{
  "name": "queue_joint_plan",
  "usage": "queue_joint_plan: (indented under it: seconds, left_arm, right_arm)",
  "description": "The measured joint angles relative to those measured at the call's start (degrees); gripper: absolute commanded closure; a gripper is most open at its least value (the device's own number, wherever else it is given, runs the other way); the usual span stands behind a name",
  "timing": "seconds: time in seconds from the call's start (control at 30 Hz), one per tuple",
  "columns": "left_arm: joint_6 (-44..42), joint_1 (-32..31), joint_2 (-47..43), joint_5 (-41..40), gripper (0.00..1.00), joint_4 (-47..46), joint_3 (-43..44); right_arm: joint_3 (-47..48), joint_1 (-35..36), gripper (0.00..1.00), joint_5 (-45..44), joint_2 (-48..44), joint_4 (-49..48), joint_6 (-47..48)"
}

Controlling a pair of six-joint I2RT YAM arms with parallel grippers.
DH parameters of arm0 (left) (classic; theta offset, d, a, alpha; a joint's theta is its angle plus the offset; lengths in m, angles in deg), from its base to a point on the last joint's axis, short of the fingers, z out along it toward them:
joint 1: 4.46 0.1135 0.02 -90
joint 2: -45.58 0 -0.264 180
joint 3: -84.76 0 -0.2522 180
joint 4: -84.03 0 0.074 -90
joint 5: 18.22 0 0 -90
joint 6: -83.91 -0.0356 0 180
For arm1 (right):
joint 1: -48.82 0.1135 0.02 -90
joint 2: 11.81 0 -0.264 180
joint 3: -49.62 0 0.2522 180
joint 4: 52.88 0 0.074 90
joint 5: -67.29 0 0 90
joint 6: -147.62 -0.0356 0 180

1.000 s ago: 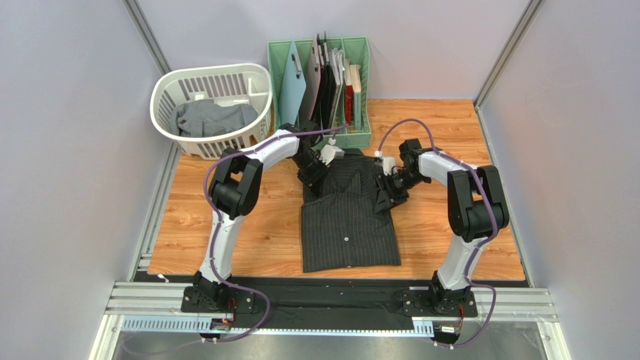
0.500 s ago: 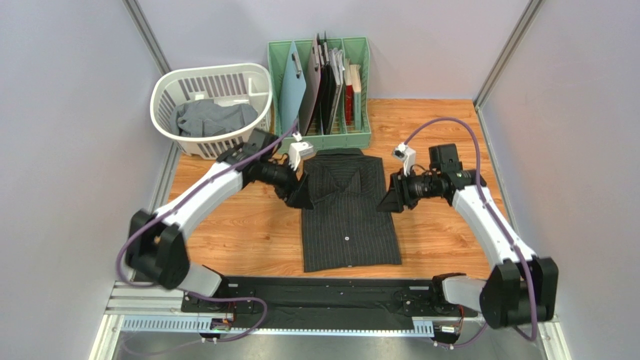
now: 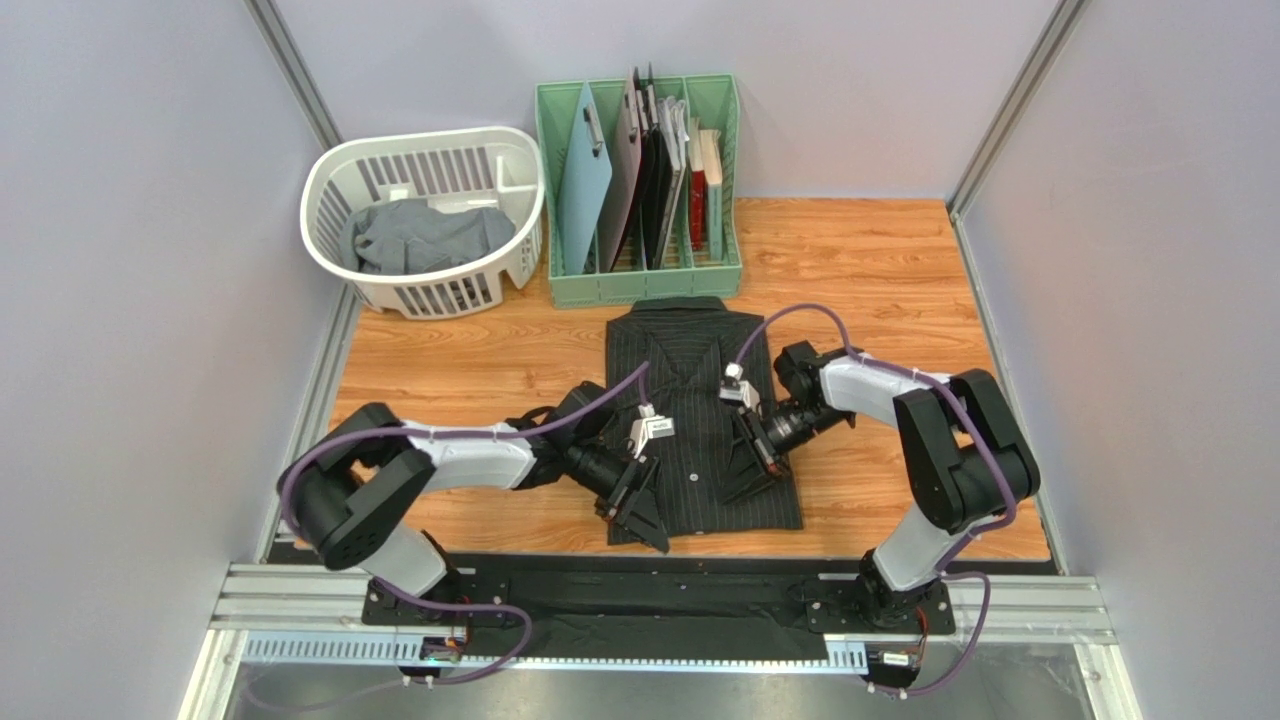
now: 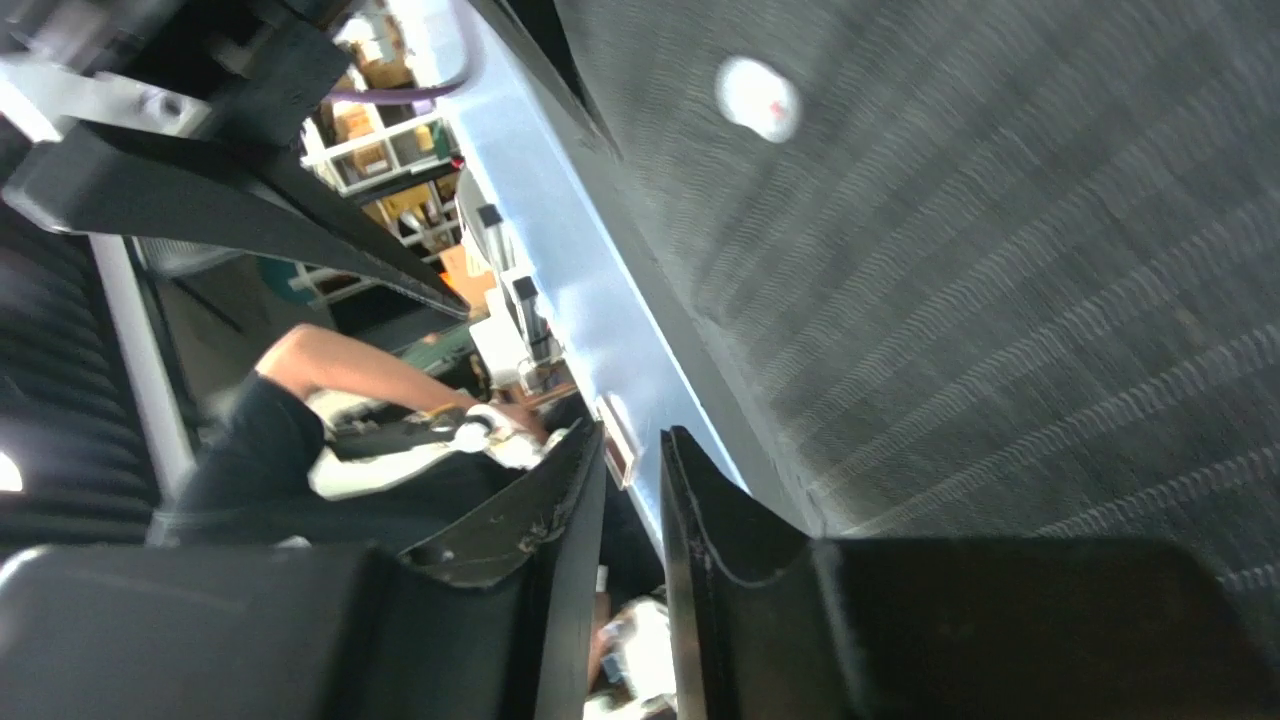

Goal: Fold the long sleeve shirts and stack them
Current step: Fold the shirt

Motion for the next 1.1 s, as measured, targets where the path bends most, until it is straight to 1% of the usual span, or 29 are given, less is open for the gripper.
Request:
queue_joint_plan:
  seconds: [0.07, 0.13, 0.2, 0.27, 0.4, 0.43, 0.53, 0.6, 0.67, 0.73, 0.8, 0.87, 0.93, 1.03, 1.1]
  left_arm:
    - [0.31, 0.59, 4.33, -0.96, 0.21, -0.59, 1.05]
    - [0.42, 1.42, 9.20, -1.95, 0.22, -0.48, 2.73]
    - [1.20, 3.23, 13.29, -0.24, 0.24, 0.11, 4.11]
    - [1.55, 4.87, 15.54, 1.75, 0.25, 1.51, 5.66]
    - [0.55, 8.52, 17.14, 3.04, 0.29, 4.00, 6.86]
    - [-0.24, 9.29, 16.96, 3.08, 0.29, 4.96, 6.86]
    - [-5.07, 10.36, 14.12, 1.97, 0.30, 9.20, 6.84]
    - [-8.98, 10.19, 9.73, 1.16, 0.30, 12.50, 6.84]
    - [-12.48, 8.87, 4.39, 0.11, 0.30, 15.30, 7.43]
    - [-14.29, 5.86, -0.02, -0.48, 0.32, 16.24, 9.53]
    - [-14.82, 2.38, -1.05, -1.01, 0.34, 15.37, 13.07]
    - [-14.75, -0.26, 1.20, -1.33, 0.36, 13.60, 16.48]
    - [-14.25, -1.73, 5.68, -1.33, 0.40, 11.50, 19.28]
    - [-13.49, -2.19, 15.67, -1.77, 0.41, 10.88, 23.76]
    - [-13.68, -2.16, 22.93, -2.80, 0.43, 12.98, 26.32]
  right_arm:
    - [-1.81, 0.66, 0.71, -2.67, 0.66, -0.44, -3.80]
    - [-2.43, 1.64, 0.71, -5.97, 3.26, -2.05, -7.41]
    - [-2.75, 2.32, 0.69, -9.16, 6.64, -3.54, -10.12]
    - [-2.73, 2.67, 0.68, -10.54, 8.85, -4.70, -10.40]
    - [-2.19, 2.80, 0.69, -12.35, 8.83, -5.90, -11.69]
    - [-2.03, 2.89, 0.71, -12.74, 8.81, -5.81, -11.74]
    - [-1.14, 2.82, 0.71, -14.01, 8.46, -4.59, -11.91]
    - [-0.70, 2.23, 0.69, -15.15, 7.28, -2.93, -11.74]
    - [0.33, 0.94, 0.69, -16.17, 4.26, -1.14, -11.21]
    - [2.64, -0.90, 0.70, -16.17, 1.40, 0.37, -10.75]
    - [6.19, -3.06, 0.70, -15.69, 0.48, 2.05, -9.25]
    - [10.86, -5.20, 0.71, -15.15, 1.81, 5.53, -6.32]
    - [14.12, -7.41, 0.72, -14.36, 4.22, 8.81, -3.67]
    - [17.57, -10.19, 0.76, -13.60, 9.64, 14.19, -0.92]
    - [20.37, -12.26, 0.77, -13.42, 15.21, 17.20, 0.59]
